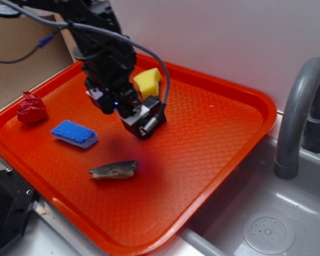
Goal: Grab the black box.
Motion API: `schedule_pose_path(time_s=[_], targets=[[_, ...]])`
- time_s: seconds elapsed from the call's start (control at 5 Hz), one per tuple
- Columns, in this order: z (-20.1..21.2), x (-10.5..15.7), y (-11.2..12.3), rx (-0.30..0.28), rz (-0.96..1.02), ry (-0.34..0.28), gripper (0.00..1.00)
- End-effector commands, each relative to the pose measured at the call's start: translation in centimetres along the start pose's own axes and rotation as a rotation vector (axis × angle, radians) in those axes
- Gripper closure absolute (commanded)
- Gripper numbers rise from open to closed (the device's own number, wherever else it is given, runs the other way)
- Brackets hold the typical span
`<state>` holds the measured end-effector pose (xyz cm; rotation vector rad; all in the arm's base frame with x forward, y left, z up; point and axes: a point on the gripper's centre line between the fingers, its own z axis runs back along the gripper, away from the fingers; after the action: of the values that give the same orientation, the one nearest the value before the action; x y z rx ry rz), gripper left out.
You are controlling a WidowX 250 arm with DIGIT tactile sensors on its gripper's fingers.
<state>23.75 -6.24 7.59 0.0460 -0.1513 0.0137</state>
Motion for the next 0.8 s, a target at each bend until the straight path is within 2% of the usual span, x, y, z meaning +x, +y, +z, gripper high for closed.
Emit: schedule_pose_path(time_s=[0.0, 0.2, 0.4, 0.6], targets=[[-1.5, 3.6, 1.5, 0.046, -0.018, 0.015, 0.0], [-3.5, 4.3, 2.2, 0.004, -0.017, 0.077, 0.0], [-5.1, 4.4, 2.6, 0.061, 0.014, 0.152, 1.0], [-4.9, 4.4, 2.8, 0.067, 0.033, 0.14, 1.0]])
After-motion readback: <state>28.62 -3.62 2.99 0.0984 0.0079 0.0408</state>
